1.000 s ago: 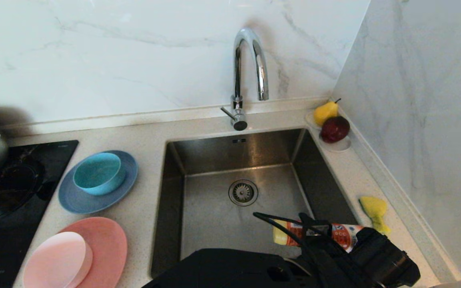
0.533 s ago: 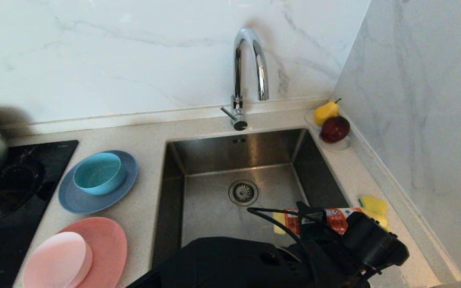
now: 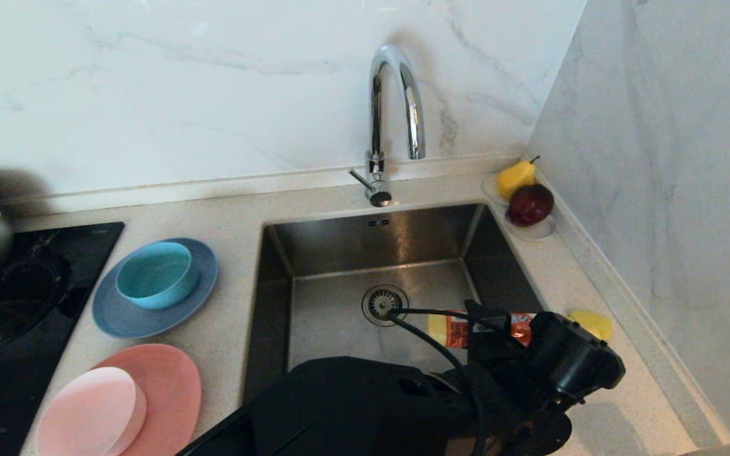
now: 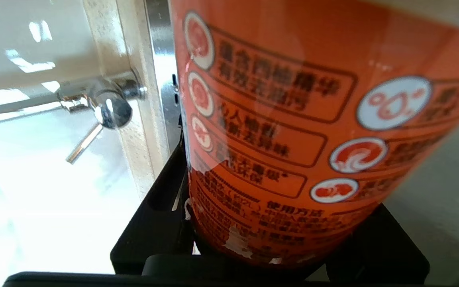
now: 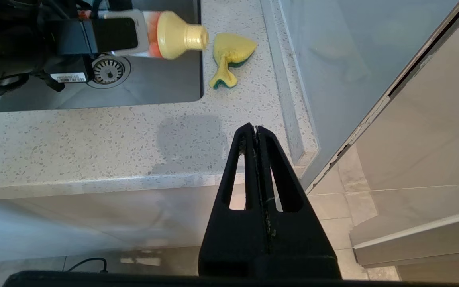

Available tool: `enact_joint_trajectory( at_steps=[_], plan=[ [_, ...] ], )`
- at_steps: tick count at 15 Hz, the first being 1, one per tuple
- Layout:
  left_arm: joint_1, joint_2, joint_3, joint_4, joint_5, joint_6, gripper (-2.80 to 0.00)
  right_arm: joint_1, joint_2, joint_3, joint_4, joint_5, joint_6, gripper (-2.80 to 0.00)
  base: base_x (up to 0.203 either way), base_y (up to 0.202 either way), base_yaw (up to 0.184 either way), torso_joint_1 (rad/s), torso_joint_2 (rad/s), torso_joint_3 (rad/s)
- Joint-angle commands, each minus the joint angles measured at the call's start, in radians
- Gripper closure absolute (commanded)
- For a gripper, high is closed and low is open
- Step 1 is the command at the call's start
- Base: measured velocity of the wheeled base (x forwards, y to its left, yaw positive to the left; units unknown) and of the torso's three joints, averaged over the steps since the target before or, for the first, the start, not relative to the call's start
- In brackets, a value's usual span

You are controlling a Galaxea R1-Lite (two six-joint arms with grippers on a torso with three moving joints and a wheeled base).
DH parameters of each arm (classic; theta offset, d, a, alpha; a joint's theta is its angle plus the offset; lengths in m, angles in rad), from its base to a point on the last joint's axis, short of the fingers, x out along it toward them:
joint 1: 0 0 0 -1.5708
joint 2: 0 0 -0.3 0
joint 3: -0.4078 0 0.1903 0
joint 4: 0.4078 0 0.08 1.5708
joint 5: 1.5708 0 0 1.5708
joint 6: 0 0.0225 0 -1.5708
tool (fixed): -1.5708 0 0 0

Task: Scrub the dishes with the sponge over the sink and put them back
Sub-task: Squeeze it onto the sponge

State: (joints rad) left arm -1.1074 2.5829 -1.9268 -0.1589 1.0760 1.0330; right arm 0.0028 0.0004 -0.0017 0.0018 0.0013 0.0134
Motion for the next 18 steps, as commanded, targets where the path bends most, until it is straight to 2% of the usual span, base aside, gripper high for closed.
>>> enact_joint_trajectory(
  at_steps=[1,3,5,9,11,18],
  plan=[
    [0.004,0.003,-0.001,-0.024,0.005,0.05,0.0,0.0,0.0,0.0,0.0,0.0,0.0,0.0,0.0,0.0,0.0,0.0,0.0,0.0],
    [0.007,0.009,-0.001,-0.112,0.004,0.132,0.0,0.0,0.0,0.0,0.0,0.0,0.0,0.0,0.0,0.0,0.0,0.0,0.0,0.0],
    [0.01,0.01,-0.001,-0.138,0.004,0.182,0.0,0.0,0.0,0.0,0.0,0.0,0.0,0.0,0.0,0.0,0.0,0.0,0.0,0.0],
    [0.011,0.018,-0.001,-0.173,0.002,0.225,0.0,0.0,0.0,0.0,0.0,0.0,0.0,0.0,0.0,0.0,0.0,0.0,0.0,0.0],
    [0.009,0.019,-0.001,-0.2,0.001,0.271,0.0,0.0,0.0,0.0,0.0,0.0,0.0,0.0,0.0,0.0,0.0,0.0,0.0,0.0],
    [0.008,0.047,0.0,-0.226,0.001,0.277,0.0,0.0,0.0,0.0,0.0,0.0,0.0,0.0,0.0,0.0,0.0,0.0,0.0,0.0]
  ],
)
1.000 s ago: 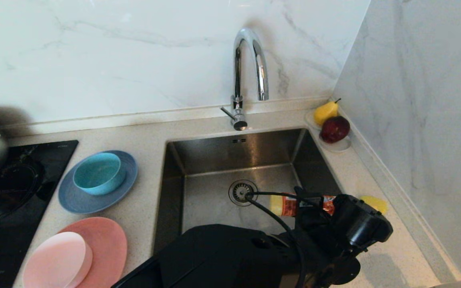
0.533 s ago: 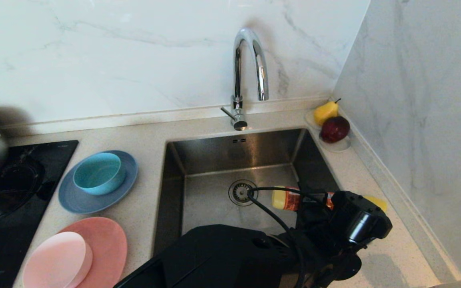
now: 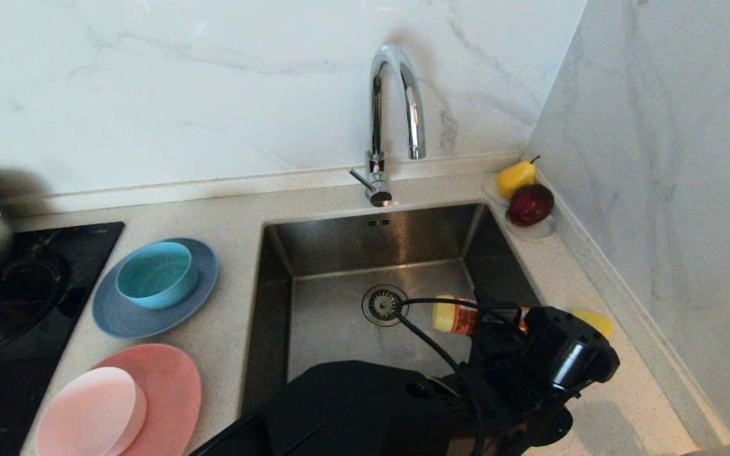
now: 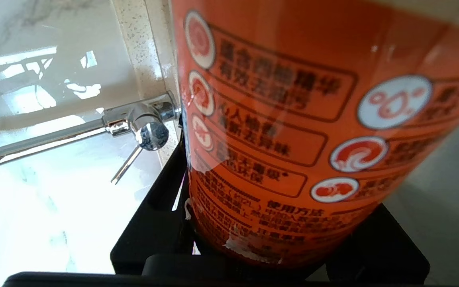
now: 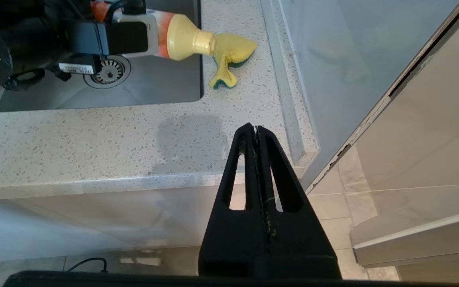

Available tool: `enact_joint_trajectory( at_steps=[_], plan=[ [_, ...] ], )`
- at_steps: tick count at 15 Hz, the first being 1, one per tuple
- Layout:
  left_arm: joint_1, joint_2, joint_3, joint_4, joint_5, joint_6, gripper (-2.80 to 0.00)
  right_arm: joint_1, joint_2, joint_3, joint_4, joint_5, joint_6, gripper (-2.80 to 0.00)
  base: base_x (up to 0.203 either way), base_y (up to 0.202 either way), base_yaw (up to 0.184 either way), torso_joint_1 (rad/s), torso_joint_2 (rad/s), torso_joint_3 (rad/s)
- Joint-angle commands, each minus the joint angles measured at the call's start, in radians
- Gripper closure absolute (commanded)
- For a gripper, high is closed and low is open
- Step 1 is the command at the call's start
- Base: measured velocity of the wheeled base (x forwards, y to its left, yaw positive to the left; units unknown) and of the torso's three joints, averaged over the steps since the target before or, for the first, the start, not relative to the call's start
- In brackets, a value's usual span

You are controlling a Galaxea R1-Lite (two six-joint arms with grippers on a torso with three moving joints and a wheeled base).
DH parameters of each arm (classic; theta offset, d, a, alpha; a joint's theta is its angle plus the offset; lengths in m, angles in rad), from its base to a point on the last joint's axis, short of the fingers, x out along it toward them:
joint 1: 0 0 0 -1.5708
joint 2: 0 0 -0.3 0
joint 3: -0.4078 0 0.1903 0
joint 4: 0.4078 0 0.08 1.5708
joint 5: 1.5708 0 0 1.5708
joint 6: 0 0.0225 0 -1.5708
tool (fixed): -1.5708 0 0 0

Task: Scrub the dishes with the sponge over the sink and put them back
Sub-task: Squeeze it onto the sponge

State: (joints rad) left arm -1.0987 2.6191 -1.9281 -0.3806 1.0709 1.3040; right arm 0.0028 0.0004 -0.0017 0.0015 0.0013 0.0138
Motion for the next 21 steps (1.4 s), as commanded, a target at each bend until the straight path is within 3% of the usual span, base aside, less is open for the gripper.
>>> enact_joint_trajectory(
  at_steps=[1,8,14,17,19,21],
  plan=[
    [-0.001,0.016,0.0,-0.006,0.006,0.001,0.0,0.0,0.0,0.0,0.0,0.0,0.0,0.0,0.0,0.0,0.0,0.0,0.0,0.0],
    [-0.003,0.022,0.001,-0.03,0.006,-0.003,0.0,0.0,0.0,0.0,0.0,0.0,0.0,0.0,0.0,0.0,0.0,0.0,0.0,0.0],
    [-0.004,0.021,0.001,-0.128,0.005,-0.016,0.0,0.0,0.0,0.0,0.0,0.0,0.0,0.0,0.0,0.0,0.0,0.0,0.0,0.0],
    [-0.004,0.013,0.001,-0.167,-0.012,-0.079,0.0,0.0,0.0,0.0,0.0,0.0,0.0,0.0,0.0,0.0,0.0,0.0,0.0,0.0],
    [-0.004,0.003,0.001,-0.167,-0.056,-0.159,0.0,0.0,0.0,0.0,0.0,0.0,0.0,0.0,0.0,0.0,0.0,0.0,0.0,0.0],
    [-0.003,-0.04,0.003,-0.16,-0.113,-0.279,0.0,0.0,0.0,0.0,0.0,0.0,0.0,0.0,0.0,0.0,0.0,0.0,0.0,0.0]
  ],
)
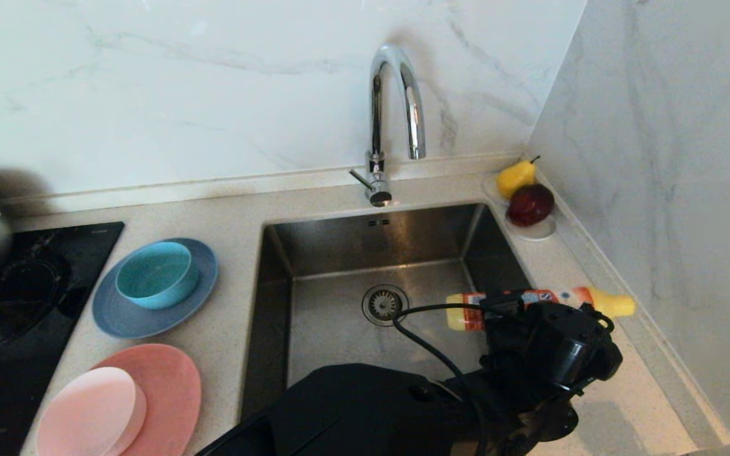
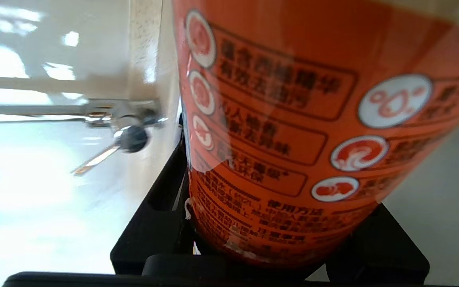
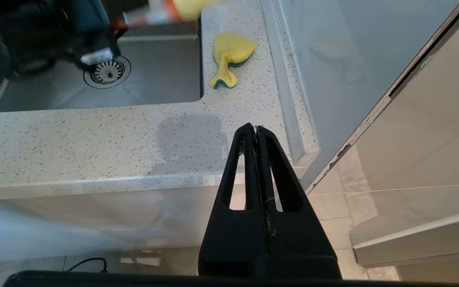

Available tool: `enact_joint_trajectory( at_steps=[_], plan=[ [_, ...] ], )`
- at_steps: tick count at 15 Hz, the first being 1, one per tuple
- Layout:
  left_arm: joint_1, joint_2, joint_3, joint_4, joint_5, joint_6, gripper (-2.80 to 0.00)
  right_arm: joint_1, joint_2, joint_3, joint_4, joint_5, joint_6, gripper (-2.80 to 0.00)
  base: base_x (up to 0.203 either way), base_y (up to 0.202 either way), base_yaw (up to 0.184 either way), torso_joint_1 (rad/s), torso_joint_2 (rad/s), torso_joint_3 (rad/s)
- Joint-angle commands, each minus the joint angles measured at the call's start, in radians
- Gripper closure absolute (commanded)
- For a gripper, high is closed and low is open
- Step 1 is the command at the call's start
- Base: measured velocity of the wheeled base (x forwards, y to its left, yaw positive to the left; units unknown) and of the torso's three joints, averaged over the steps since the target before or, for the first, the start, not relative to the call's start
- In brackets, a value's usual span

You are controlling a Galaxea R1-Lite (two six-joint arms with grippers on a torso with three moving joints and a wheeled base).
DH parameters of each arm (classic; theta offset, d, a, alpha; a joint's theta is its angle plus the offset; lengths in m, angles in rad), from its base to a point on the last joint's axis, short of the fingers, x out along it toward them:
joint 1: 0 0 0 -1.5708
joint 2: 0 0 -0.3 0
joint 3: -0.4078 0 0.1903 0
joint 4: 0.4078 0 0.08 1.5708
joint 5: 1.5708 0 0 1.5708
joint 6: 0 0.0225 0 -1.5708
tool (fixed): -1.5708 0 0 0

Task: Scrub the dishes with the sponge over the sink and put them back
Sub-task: Place the dish soap on the table

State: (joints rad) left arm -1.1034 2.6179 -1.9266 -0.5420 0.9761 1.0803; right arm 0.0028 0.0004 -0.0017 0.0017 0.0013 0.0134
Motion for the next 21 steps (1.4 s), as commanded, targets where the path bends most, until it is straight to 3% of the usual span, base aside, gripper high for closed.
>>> enact_joint_trajectory(
  at_steps=[1,5,7,13,21],
  plan=[
    [0.002,-0.063,0.001,0.006,-0.063,-0.097,0.0,0.0,0.0,0.0,0.0,0.0,0.0,0.0,0.0,0.0,0.0,0.0,0.0,0.0],
    [0.003,-0.208,0.001,0.009,-0.225,-0.217,0.0,0.0,0.0,0.0,0.0,0.0,0.0,0.0,0.0,0.0,0.0,0.0,0.0,0.0],
    [0.003,-0.282,0.002,0.012,-0.273,-0.293,0.0,0.0,0.0,0.0,0.0,0.0,0.0,0.0,0.0,0.0,0.0,0.0,0.0,0.0],
    [0.001,-0.554,0.002,0.08,-0.337,-0.406,0.0,0.0,0.0,0.0,0.0,0.0,0.0,0.0,0.0,0.0,0.0,0.0,0.0,0.0],
    [0.001,-0.929,0.05,0.189,-0.339,-0.523,0.0,0.0,0.0,0.0,0.0,0.0,0.0,0.0,0.0,0.0,0.0,0.0,0.0,0.0]
  ],
)
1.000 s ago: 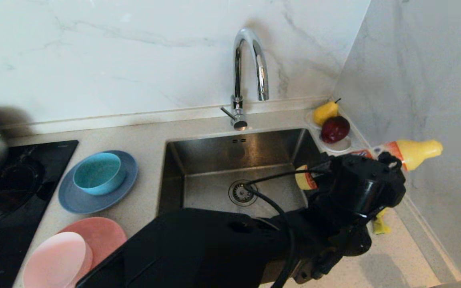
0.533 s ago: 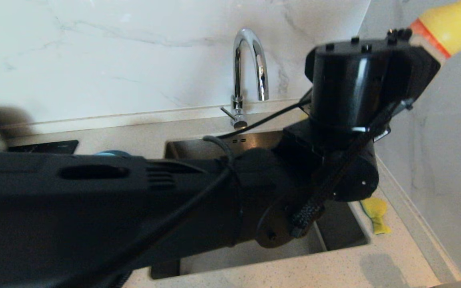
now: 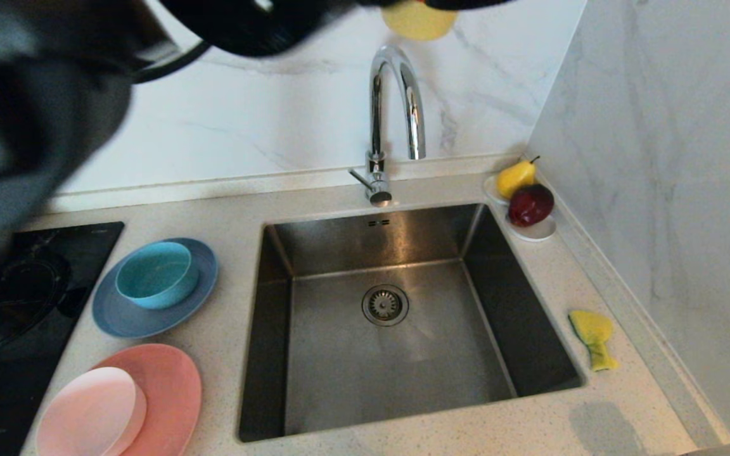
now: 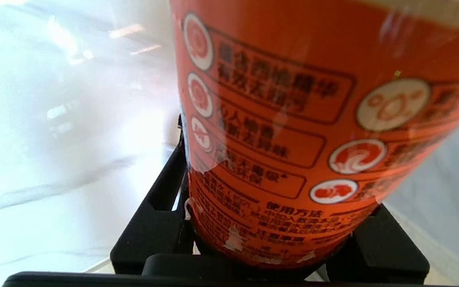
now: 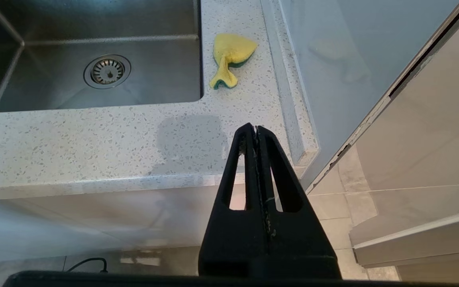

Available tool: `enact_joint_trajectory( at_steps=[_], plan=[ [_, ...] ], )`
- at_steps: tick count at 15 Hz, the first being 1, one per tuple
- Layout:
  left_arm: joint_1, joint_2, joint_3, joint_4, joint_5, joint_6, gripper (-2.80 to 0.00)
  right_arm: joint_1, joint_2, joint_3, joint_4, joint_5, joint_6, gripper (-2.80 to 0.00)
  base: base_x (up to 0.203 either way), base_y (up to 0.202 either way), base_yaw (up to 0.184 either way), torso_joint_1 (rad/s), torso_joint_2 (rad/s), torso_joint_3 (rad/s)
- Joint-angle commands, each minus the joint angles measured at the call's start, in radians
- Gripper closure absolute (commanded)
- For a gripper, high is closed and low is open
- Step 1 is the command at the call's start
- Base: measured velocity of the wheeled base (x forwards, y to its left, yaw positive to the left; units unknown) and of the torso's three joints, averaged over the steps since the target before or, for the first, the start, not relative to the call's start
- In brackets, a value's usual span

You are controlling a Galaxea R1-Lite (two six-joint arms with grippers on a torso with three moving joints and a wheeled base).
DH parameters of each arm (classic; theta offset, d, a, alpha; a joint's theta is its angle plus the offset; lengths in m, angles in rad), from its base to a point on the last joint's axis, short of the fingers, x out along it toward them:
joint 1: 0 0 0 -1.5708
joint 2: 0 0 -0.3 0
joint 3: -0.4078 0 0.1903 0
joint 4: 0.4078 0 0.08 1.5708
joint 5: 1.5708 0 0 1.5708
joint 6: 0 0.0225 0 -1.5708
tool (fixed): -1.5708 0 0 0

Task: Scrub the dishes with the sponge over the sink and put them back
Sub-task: Place the dish soap on the table

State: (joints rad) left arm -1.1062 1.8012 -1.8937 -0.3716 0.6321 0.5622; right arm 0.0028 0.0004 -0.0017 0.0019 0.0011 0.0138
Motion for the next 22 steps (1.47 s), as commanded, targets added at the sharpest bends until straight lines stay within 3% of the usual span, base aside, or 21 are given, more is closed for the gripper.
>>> enact_joint_trajectory(
  at_steps=[1,4,8,10,12,14,16,19,22],
  plan=[
    [0.014,-0.155,0.036,0.058,0.007,-0.021,0.0,0.0,0.0,0.0,0.0,0.0,0.0,0.0,0.0,0.0,0.0,0.0,0.0,0.0],
    [0.151,-0.293,0.113,0.184,-0.001,-0.099,0.0,0.0,0.0,0.0,0.0,0.0,0.0,0.0,0.0,0.0,0.0,0.0,0.0,0.0],
    [0.456,-0.415,0.219,0.228,-0.071,-0.231,0.0,0.0,0.0,0.0,0.0,0.0,0.0,0.0,0.0,0.0,0.0,0.0,0.0,0.0],
    [0.623,-0.437,0.263,0.231,-0.109,-0.332,0.0,0.0,0.0,0.0,0.0,0.0,0.0,0.0,0.0,0.0,0.0,0.0,0.0,0.0],
    [0.756,-0.424,0.326,0.227,-0.12,-0.5,0.0,0.0,0.001,0.0,0.0,0.0,0.0,0.0,0.0,0.0,0.0,0.0,0.0,0.0],
    [0.801,-0.363,0.394,0.217,-0.113,-0.602,0.0,0.0,0.0,0.0,0.0,0.0,0.0,0.0,0.0,0.0,0.0,0.0,0.0,0.0],
    [0.814,-0.309,0.411,0.215,-0.098,-0.647,0.0,0.0,0.0,0.0,0.0,0.0,0.0,0.0,0.0,0.0,0.0,0.0,0.0,0.0],
    [0.818,-0.195,0.429,0.203,0.007,-0.73,0.0,0.0,0.0,0.0,0.0,0.0,0.0,0.0,0.0,0.0,0.0,0.0,0.0,0.0],
    [0.82,-0.051,0.476,0.032,0.096,-0.763,0.0,0.0,0.0,0.0,0.0,0.0,0.0,0.0,0.0,0.0,0.0,0.0,0.0,0.0]
  ],
)
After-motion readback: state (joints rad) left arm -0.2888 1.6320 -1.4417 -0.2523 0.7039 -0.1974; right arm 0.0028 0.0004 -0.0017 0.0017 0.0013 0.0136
